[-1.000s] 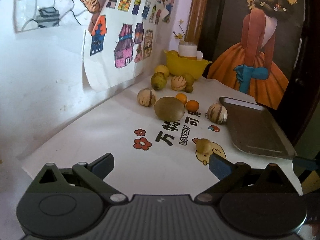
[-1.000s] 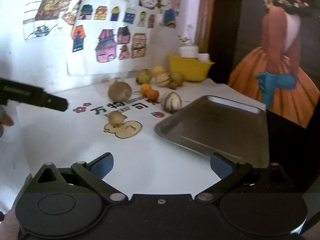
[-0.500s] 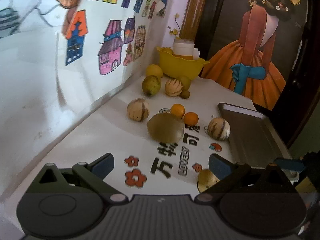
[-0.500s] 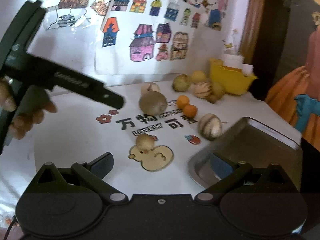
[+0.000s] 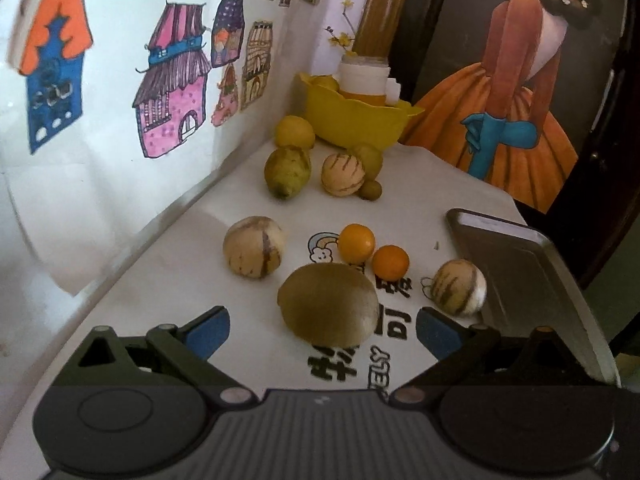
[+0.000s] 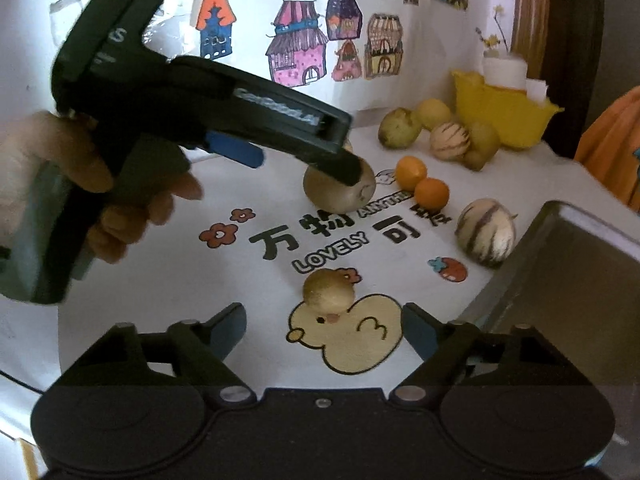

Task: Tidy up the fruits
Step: 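Grasp the large brown fruit with the left tool while the right tool grasps a small tan round fruit, then carry both held fruits over the metal tray with both tools, then open both tools to drop the fruits into the tray, then withdraw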

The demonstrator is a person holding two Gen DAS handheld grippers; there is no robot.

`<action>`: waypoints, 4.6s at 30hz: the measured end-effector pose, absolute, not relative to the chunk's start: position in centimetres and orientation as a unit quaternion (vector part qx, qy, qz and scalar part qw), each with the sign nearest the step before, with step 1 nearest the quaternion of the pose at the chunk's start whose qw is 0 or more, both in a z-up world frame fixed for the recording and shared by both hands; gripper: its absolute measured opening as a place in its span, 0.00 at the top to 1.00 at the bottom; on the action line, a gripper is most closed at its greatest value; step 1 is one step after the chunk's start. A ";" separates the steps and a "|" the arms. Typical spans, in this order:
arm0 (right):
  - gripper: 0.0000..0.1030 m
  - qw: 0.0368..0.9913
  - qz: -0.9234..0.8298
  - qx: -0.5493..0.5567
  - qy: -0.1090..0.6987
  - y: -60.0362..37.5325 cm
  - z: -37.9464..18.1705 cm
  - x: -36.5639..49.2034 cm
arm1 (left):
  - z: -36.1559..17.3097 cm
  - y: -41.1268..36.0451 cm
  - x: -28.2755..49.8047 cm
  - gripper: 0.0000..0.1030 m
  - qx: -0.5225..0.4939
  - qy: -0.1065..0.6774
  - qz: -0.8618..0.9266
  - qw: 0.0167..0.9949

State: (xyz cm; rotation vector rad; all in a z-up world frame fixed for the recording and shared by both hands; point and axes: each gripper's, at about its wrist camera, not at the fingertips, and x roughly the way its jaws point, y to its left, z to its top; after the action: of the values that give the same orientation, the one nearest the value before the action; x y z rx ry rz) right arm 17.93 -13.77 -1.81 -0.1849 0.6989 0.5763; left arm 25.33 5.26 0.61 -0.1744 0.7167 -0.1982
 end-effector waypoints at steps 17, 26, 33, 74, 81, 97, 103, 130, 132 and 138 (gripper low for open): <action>0.62 0.907 0.259 -0.094 0.318 -13.2 -2.2 18.5 | -1.6 4.5 27.9 0.26 -0.113 0.365 -0.115 0.917; 0.69 0.913 0.245 -0.086 0.315 -13.3 -2.3 18.8 | -1.6 4.7 28.3 0.33 -0.111 0.367 -0.106 0.918; 0.69 0.913 0.246 -0.085 0.313 -13.5 -2.3 18.4 | -1.3 4.2 27.8 0.35 -0.101 0.369 -0.096 0.919; 0.69 0.954 0.086 -0.117 0.262 -34.5 0.4 26.3 | 2.9 -11.8 35.5 0.35 -0.105 0.352 -0.238 0.899; 0.69 0.955 0.083 -0.112 0.263 -36.2 -0.7 31.5 | 0.6 -14.0 38.3 0.35 -0.088 0.360 -0.241 0.897; 0.69 0.948 0.075 -0.141 0.274 -36.3 -3.3 35.3 | -1.4 -15.4 39.9 0.35 -0.062 0.369 -0.254 0.892; 0.69 0.949 0.076 -0.141 0.272 -36.2 -3.4 35.3 | -1.6 -15.6 39.9 0.35 -0.056 0.376 -0.256 0.889; 0.48 0.947 0.079 -0.156 0.269 -36.1 -3.1 33.4 | -0.7 -14.9 39.8 0.26 -0.074 0.388 -0.246 0.885; 0.43 0.949 0.078 -0.151 0.265 -36.1 -2.8 32.8 | 0.0 -14.6 39.4 0.24 -0.078 0.384 -0.245 0.887; 0.27 0.955 0.084 -0.143 0.247 -35.6 -1.1 30.4 | 2.2 -13.4 37.3 0.12 -0.084 0.364 -0.236 0.897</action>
State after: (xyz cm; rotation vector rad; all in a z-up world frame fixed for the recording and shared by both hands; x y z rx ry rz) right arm 30.35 -35.60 -1.09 -0.2901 0.5017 0.1701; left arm 37.30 -13.42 2.20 -0.1730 0.7546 -0.4886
